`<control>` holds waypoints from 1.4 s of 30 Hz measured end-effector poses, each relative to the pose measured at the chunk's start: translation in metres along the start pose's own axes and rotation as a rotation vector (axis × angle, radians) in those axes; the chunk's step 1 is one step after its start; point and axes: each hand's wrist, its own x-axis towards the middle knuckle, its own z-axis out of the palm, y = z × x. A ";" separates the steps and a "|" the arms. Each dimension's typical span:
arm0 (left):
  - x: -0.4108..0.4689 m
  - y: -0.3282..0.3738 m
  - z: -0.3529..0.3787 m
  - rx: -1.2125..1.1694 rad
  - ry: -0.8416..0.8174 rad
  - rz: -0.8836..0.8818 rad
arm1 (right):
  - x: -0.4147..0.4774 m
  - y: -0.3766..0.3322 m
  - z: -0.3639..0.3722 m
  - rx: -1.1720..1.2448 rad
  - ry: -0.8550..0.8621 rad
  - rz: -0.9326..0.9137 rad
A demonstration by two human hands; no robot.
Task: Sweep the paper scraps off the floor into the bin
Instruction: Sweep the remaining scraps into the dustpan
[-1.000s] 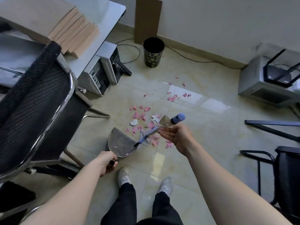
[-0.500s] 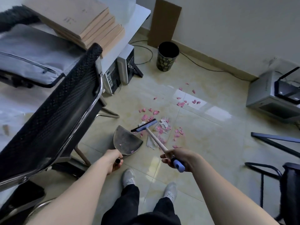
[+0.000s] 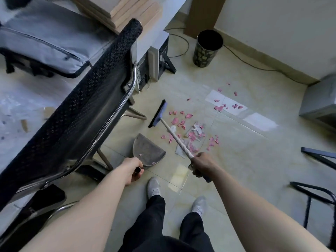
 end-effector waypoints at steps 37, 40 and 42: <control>-0.021 0.037 0.059 0.691 0.149 0.144 | -0.054 -0.001 -0.105 -0.671 0.495 -0.134; -0.020 0.036 0.059 0.723 0.157 0.143 | -0.051 -0.021 -0.098 -0.684 0.506 -0.205; -0.017 0.032 0.057 0.726 0.157 0.146 | -0.043 -0.029 -0.090 -0.680 0.504 -0.236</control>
